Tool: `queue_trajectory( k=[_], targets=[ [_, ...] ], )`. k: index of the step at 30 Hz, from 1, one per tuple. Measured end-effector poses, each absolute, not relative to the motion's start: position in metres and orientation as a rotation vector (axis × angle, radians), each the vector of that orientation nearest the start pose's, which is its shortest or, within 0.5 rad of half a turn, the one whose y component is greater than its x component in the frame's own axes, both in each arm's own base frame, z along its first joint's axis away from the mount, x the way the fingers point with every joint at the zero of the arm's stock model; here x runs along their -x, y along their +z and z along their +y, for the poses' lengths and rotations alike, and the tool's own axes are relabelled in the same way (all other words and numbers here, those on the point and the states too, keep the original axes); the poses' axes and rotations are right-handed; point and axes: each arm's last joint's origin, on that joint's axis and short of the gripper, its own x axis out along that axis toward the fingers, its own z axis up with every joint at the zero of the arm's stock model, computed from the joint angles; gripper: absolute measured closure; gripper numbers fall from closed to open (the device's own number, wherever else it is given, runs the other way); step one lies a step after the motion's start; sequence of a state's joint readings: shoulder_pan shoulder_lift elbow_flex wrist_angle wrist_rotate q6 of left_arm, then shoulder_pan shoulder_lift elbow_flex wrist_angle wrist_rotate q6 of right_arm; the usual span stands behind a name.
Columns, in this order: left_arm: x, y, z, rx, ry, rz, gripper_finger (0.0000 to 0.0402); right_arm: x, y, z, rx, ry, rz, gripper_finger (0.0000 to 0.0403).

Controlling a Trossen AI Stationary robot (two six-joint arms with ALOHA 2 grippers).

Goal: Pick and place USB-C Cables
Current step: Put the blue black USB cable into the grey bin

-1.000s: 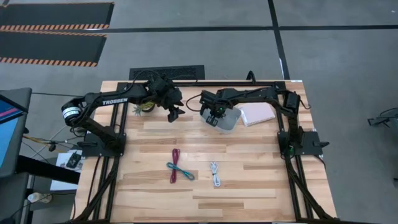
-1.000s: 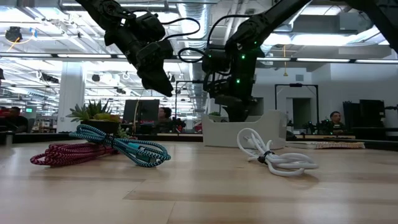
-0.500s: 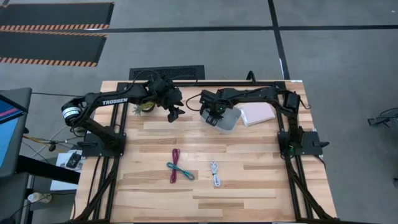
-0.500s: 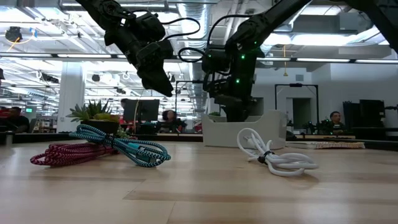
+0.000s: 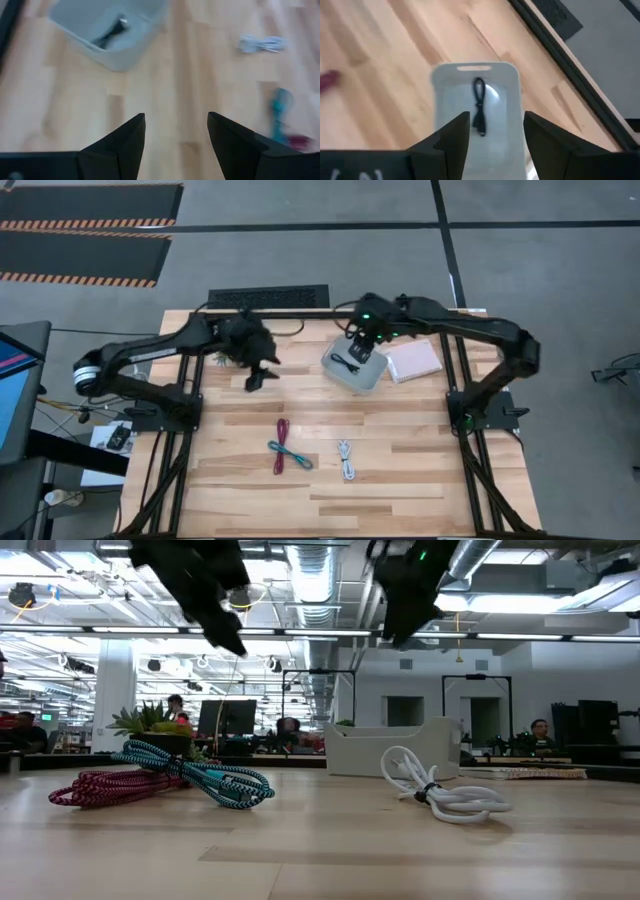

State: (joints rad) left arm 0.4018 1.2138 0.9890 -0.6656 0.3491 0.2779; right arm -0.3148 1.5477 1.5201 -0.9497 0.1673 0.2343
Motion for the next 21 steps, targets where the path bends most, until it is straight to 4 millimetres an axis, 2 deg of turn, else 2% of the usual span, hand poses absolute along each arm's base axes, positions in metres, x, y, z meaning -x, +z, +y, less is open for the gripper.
queue_trajectory(
  k=[4,11,15,21],
  targets=[
    [-0.211,0.295,0.047,0.053,-0.091,0.817,0.0198,-0.277,0.366,-0.081,-0.309,-0.532,0.851,0.0197],
    [-0.186,0.284,-0.020,-0.041,-0.236,0.884,0.0198,-0.263,0.382,-0.047,-0.331,-0.460,0.818,0.0197],
    [-0.186,0.274,-0.041,-0.113,-0.193,0.832,0.0198,-0.264,0.382,-0.030,-0.301,-0.431,0.818,0.0199],
    [-0.200,0.251,-0.062,-0.166,-0.224,0.766,0.0198,-0.270,0.377,-0.013,-0.261,-0.417,0.835,0.0200]
  ],
)
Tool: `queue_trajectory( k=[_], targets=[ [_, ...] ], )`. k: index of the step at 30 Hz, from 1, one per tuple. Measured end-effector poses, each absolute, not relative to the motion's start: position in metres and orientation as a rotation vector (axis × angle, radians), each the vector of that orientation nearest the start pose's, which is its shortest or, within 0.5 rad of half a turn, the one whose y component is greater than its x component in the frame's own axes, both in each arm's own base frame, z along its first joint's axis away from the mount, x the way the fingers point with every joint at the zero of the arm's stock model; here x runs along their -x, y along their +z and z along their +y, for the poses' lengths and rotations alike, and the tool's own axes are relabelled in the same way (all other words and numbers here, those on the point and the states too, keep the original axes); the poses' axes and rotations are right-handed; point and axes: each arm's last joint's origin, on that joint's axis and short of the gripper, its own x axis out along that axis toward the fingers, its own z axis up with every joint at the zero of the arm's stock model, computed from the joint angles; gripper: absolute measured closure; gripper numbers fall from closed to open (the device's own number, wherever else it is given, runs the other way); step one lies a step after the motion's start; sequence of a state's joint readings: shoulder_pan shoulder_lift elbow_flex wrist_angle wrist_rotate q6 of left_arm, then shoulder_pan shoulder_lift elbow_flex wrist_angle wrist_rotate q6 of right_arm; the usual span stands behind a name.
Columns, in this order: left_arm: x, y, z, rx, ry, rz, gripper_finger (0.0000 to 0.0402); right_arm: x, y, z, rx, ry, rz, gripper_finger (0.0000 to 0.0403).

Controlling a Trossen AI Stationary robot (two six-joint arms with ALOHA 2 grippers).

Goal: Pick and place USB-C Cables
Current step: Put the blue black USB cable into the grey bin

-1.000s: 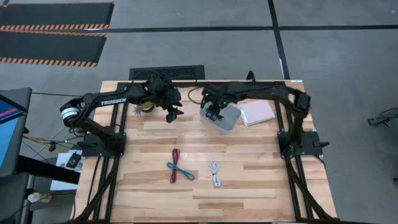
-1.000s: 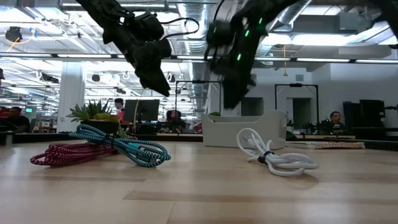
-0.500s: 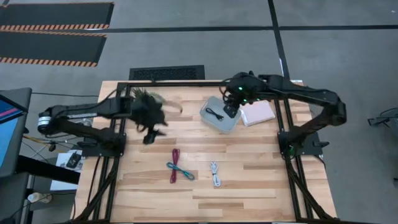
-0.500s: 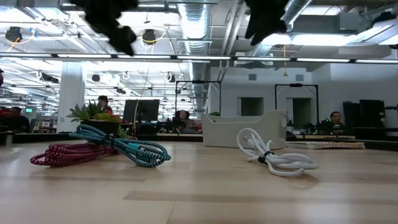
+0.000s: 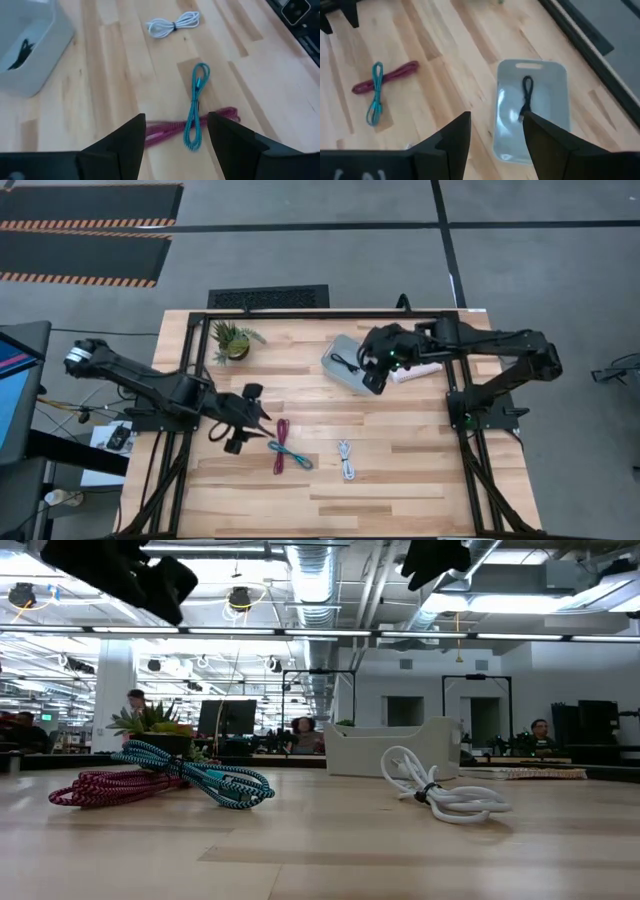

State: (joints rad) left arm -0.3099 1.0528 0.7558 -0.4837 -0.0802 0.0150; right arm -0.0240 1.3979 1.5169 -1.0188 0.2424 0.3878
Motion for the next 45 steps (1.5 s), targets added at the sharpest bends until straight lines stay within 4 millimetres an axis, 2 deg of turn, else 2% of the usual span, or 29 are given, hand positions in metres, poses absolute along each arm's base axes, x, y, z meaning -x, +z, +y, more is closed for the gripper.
queue_trajectory(
  k=[4,9,20,29,45],
  targets=[
    [-0.210,0.227,-0.068,-0.178,-0.251,0.823,0.0198,-0.276,0.376,-0.004,-0.255,-0.385,0.822,0.0200],
    [-0.223,0.198,-0.075,-0.163,-0.311,0.814,0.0198,-0.281,0.373,0.003,-0.243,-0.361,0.825,0.0198],
    [-0.244,0.145,-0.083,-0.233,-0.384,0.973,0.0198,-0.285,0.369,0.004,-0.237,-0.363,0.842,0.0204],
    [-0.251,0.134,-0.085,-0.196,-0.457,0.972,0.0216,-0.285,0.369,0.004,-0.237,-0.363,0.841,0.0205],
    [-0.251,0.134,-0.082,-0.190,-0.481,0.985,0.0336,-0.286,0.369,0.004,-0.239,-0.362,0.833,0.0216]
  ],
)
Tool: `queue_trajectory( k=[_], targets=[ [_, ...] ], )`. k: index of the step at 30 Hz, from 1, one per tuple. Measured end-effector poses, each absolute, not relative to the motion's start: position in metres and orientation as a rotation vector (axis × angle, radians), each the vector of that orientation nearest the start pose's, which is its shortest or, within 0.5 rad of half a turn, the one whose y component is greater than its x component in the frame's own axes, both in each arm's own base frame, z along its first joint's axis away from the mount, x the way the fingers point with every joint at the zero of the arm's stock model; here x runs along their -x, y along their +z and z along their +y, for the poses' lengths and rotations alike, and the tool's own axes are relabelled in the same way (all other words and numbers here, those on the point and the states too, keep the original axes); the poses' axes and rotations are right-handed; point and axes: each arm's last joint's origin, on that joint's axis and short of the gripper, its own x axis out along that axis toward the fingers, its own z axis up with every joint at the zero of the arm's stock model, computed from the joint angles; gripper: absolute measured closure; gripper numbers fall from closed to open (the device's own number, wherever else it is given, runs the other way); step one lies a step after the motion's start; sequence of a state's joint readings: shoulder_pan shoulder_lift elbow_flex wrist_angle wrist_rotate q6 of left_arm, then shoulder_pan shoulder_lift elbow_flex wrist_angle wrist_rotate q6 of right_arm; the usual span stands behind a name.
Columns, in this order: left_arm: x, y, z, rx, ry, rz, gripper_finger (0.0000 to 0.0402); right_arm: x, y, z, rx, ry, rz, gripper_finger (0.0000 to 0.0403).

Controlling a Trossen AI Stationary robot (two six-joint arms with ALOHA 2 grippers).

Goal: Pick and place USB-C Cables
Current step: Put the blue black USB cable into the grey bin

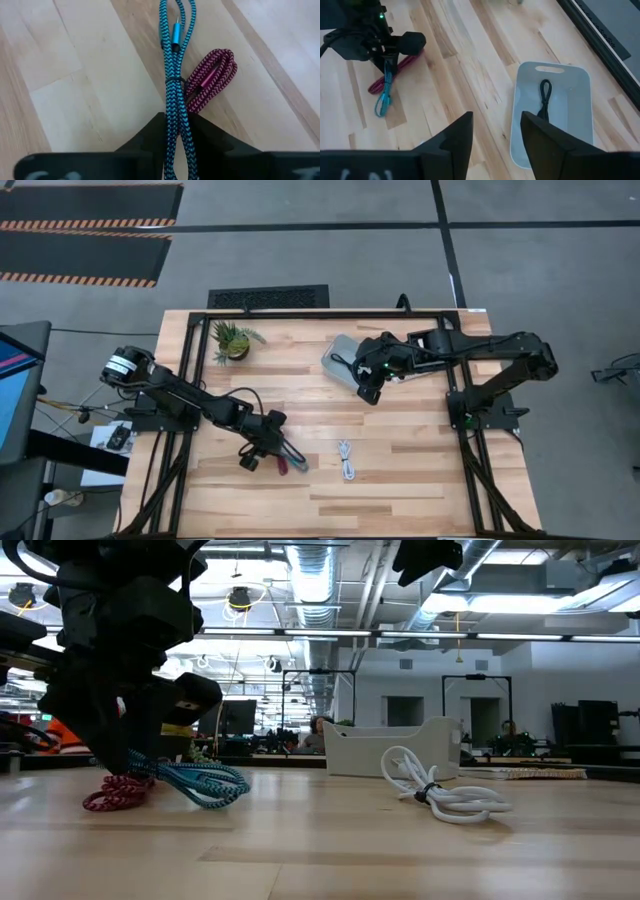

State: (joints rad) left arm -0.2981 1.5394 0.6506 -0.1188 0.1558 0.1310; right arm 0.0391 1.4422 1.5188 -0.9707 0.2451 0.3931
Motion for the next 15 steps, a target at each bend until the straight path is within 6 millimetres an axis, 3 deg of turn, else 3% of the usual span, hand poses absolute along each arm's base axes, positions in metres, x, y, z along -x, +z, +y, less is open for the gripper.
queue_trajectory(
  k=[15],
  targets=[
    [-0.249,0.145,-0.074,-0.183,-0.447,0.965,0.0363,-0.286,0.369,0.004,-0.239,-0.362,0.834,0.0227]
  ],
)
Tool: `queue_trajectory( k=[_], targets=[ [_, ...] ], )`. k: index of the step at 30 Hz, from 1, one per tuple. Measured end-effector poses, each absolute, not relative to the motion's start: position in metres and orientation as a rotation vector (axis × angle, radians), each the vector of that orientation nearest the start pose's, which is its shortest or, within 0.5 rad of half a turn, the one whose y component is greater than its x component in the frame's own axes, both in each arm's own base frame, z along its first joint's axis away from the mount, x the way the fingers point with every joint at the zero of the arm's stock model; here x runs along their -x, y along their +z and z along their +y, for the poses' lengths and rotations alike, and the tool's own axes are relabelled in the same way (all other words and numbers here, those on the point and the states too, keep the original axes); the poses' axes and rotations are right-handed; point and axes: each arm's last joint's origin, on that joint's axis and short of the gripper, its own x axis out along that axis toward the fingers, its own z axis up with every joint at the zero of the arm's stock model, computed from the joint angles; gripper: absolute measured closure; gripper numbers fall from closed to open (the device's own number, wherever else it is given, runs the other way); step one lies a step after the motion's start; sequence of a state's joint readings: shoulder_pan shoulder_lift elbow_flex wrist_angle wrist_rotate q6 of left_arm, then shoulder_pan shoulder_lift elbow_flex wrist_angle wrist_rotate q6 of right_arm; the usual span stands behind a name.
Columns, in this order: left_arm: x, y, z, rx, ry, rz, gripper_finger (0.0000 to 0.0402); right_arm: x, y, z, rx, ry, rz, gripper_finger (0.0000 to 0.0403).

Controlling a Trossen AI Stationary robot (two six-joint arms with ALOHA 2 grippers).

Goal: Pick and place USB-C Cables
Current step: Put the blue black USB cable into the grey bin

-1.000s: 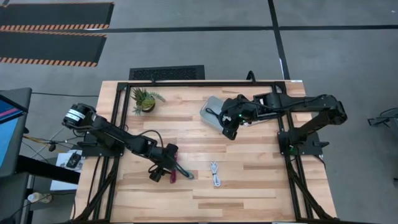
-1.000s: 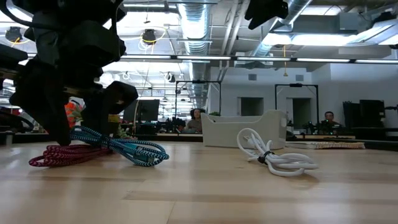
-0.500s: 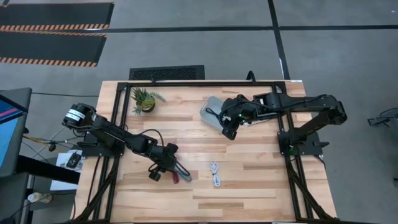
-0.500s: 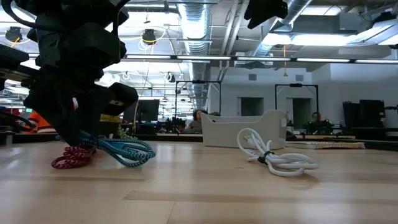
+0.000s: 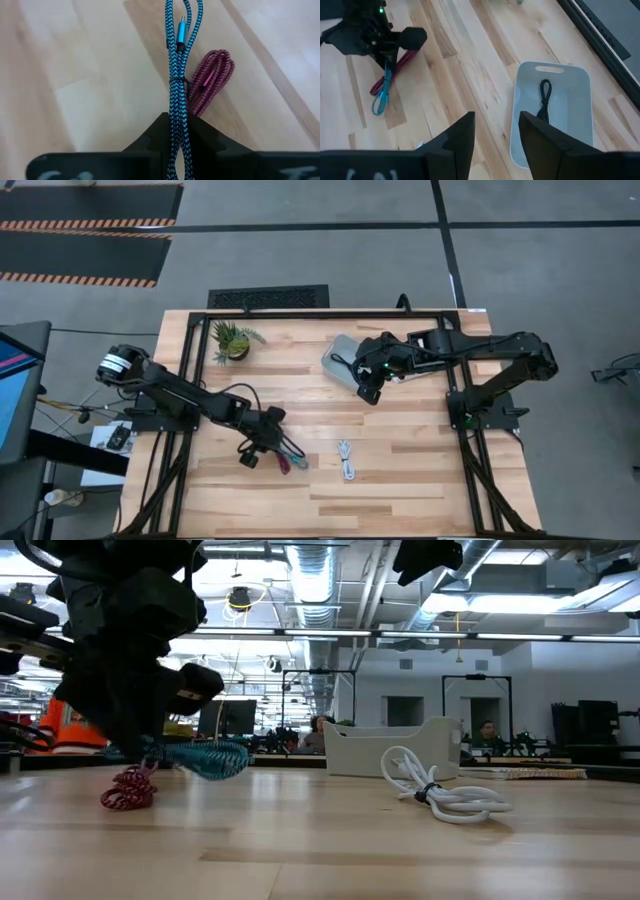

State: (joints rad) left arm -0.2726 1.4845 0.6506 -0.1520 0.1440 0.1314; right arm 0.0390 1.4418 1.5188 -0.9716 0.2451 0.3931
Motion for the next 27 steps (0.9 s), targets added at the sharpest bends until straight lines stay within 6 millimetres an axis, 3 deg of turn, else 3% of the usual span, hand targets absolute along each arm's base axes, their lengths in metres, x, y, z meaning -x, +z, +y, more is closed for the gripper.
queue_trajectory(
  k=[10,27],
  targets=[
    [-0.241,0.183,-0.059,-0.219,-0.288,0.818,0.0363,-0.287,0.370,0.004,-0.242,-0.359,0.816,0.0231],
    [-0.186,0.303,0.001,-0.149,0.102,0.133,0.0363,-0.290,0.372,0.006,-0.209,-0.365,0.772,0.0237]
  ],
)
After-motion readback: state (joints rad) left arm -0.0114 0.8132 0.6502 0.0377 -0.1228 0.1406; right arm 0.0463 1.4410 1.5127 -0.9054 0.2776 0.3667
